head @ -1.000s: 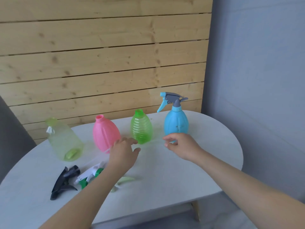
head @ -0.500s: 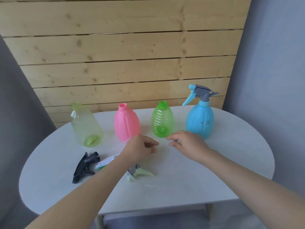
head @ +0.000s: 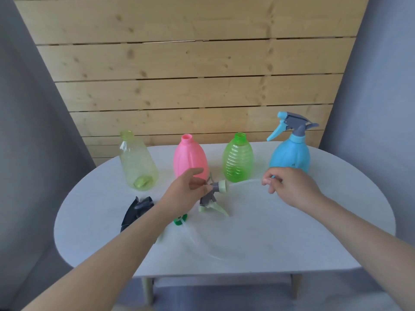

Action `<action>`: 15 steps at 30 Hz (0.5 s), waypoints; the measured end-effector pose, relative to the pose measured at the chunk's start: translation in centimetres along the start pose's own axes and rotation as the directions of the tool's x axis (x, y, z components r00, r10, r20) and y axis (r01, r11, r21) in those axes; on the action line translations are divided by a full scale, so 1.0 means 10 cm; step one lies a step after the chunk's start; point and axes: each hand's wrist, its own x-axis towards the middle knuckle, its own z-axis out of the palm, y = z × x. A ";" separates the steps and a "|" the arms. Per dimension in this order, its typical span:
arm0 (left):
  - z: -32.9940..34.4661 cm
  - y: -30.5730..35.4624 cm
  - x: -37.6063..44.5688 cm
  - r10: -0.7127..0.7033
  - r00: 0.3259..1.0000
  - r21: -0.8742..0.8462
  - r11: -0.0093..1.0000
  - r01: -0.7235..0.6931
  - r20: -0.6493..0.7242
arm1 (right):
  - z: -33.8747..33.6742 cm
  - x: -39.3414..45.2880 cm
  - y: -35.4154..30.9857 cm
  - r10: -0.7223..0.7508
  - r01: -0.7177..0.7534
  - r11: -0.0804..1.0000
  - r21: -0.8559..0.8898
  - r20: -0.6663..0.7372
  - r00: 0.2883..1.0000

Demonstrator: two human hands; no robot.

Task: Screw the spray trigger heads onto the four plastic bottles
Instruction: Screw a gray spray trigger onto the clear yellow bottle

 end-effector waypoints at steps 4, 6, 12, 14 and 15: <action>-0.06 0.01 -0.03 0.021 1.000 -0.113 0.993 -0.019 0.012 | -0.06 -0.01 -0.07 -0.013 0.016 0.995 0.094 -0.032 0.999; -0.11 0.04 -0.05 0.047 0.999 -0.047 0.998 -0.047 -0.003 | -0.08 -0.01 -0.10 -0.027 0.033 0.989 0.146 -0.040 0.999; -0.36 0.13 -0.12 -0.124 0.988 -0.521 0.851 0.060 -0.089 | 0.02 -0.06 -0.32 -0.087 0.052 0.979 0.197 0.175 0.981; -0.40 0.11 -0.14 -0.136 0.978 -0.545 0.838 0.028 -0.159 | 0.07 -0.08 -0.40 -0.137 0.099 0.982 0.162 0.241 0.961; -0.40 0.10 -0.15 -0.135 0.973 -0.518 0.855 0.019 -0.187 | 0.09 -0.09 -0.45 -0.168 0.128 0.976 0.177 0.236 0.957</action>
